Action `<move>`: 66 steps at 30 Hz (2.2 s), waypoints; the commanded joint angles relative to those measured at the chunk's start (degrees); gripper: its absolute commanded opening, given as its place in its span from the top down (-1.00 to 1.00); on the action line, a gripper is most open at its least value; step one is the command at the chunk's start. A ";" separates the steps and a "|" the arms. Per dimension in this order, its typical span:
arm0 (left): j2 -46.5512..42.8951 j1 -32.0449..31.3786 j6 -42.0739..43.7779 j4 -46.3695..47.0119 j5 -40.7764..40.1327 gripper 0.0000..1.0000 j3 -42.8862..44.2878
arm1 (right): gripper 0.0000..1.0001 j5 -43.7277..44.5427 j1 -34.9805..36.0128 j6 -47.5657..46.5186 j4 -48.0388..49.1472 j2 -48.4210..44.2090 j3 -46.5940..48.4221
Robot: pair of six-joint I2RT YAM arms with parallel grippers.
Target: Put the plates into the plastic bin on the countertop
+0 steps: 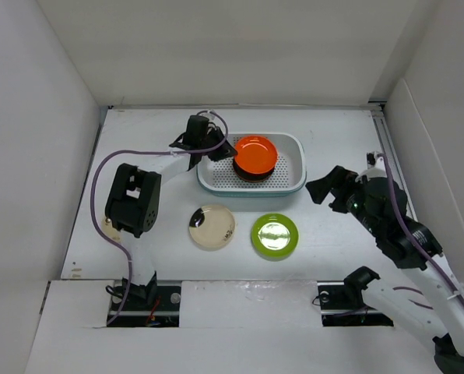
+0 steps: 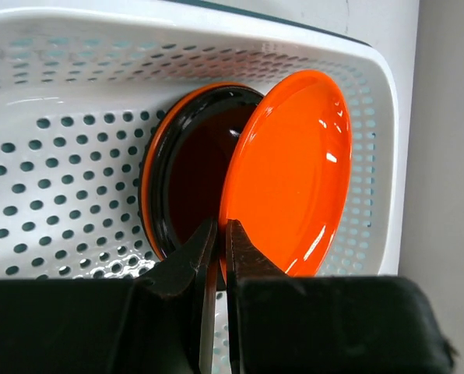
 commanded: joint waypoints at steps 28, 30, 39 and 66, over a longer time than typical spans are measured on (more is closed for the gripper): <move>-16.51 -5.90 8.26 -13.39 -17.48 -0.99 9.23 | -1.00 0.49 10.81 29.67 8.47 6.33 -29.16; -18.80 -5.90 8.26 -18.50 -22.85 -0.99 9.78 | -0.96 0.49 10.81 29.67 10.32 7.91 -29.87; -34.52 -2.57 2.38 -22.74 -36.05 -0.99 -0.06 | -0.28 -0.57 10.28 27.82 17.71 22.85 -29.87; -41.39 -2.56 -6.33 -29.24 -47.92 -0.99 -13.31 | 1.00 8.13 17.05 27.13 -7.08 0.19 -8.18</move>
